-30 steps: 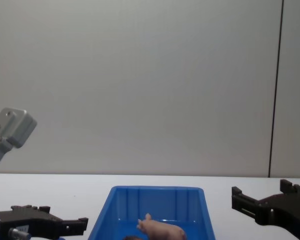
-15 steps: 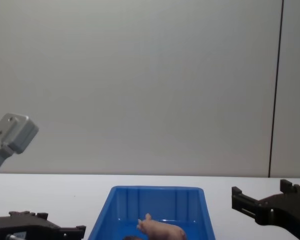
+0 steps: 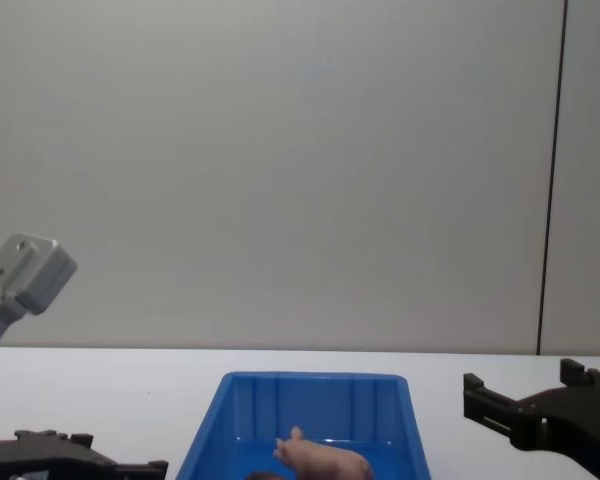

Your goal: Pick up the two dolls from the table and place them into the box.

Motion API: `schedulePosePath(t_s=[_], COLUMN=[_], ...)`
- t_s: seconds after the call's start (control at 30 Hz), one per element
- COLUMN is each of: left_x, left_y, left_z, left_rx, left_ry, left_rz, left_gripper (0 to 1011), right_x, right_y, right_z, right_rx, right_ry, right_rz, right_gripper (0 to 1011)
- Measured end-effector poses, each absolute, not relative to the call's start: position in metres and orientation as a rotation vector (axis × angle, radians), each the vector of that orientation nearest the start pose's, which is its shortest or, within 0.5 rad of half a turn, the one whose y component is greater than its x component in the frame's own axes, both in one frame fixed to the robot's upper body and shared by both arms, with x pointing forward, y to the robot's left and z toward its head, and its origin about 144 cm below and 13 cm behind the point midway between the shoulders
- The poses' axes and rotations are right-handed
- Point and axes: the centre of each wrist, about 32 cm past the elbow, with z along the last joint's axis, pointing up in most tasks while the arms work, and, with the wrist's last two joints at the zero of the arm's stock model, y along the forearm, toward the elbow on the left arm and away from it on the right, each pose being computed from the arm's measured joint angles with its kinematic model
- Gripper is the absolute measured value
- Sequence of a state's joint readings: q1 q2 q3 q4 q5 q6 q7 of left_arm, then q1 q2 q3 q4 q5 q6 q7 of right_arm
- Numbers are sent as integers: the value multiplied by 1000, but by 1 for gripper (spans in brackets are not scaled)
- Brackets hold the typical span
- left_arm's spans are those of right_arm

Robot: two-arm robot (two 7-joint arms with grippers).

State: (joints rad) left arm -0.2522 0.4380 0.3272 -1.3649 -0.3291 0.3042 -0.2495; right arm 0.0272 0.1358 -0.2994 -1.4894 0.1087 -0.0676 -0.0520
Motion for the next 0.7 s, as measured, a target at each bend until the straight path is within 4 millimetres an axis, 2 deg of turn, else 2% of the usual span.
schedulePosePath(t_s=[0.4, 0.57, 0.7], left_x=[519, 519, 519], left_y=[290, 291, 291], left_z=[1147, 1146, 1146], left_rx=[411, 412, 413], left_ry=[200, 207, 209], left_rz=[1098, 1095, 1096], left_gripper=[990, 905, 781], right_x=[452, 452, 452], right_y=[-176, -176, -176], right_z=[1115, 1115, 1115], right_rx=[-42, -42, -42], right_ry=[-9, -9, -9], right_rz=[-1335, -1335, -1335], right_gripper=[1001, 1001, 1001])
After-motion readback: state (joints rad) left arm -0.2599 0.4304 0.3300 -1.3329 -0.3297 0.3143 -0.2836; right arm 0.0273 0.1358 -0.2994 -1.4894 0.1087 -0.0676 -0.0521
